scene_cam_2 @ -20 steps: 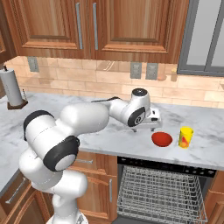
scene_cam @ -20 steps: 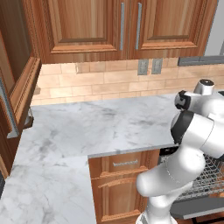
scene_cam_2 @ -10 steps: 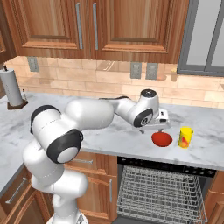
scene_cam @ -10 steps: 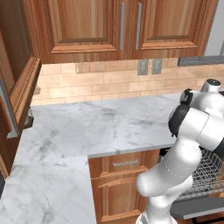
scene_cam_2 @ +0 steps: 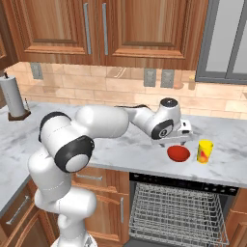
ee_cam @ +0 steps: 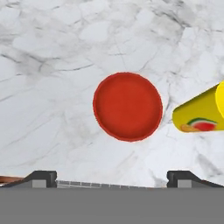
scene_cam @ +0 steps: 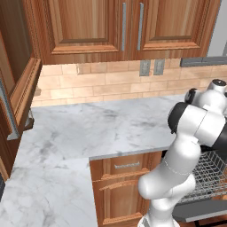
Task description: Pick up the cup and bowl from the counter, place them in the dishwasher, and close the dishwasher door.
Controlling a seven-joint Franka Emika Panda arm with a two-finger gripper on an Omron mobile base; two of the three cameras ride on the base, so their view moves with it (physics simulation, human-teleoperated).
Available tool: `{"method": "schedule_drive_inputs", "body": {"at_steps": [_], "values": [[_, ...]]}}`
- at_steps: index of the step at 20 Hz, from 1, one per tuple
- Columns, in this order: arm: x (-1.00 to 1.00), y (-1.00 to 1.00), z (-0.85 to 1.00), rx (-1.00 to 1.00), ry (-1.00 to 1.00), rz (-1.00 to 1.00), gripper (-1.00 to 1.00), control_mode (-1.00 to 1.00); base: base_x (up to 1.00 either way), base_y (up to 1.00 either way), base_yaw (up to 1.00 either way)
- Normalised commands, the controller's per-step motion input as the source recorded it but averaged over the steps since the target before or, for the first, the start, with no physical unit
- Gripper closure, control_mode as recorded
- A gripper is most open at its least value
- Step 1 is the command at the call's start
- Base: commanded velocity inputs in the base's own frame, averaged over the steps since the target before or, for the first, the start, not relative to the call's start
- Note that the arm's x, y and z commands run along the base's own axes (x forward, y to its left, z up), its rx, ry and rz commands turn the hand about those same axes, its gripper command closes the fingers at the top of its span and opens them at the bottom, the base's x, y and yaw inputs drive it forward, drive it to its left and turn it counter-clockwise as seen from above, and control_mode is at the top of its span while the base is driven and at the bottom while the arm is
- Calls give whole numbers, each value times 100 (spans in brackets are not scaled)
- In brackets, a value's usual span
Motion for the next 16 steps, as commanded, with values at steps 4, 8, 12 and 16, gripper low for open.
{"method": "schedule_drive_inputs", "body": {"at_steps": [4, 8, 12, 16], "values": [[8, -19, 0, -2, 0, 2, -100, -100, 0, 0, 0], [6, -25, 0, 0, 0, 1, -100, -100, 0, 0, 0], [7, -31, 0, 0, 0, 1, -100, -100, 0, 0, 0], [0, -32, 8, 0, 0, 0, -100, -100, 0, 0, 0]]}}
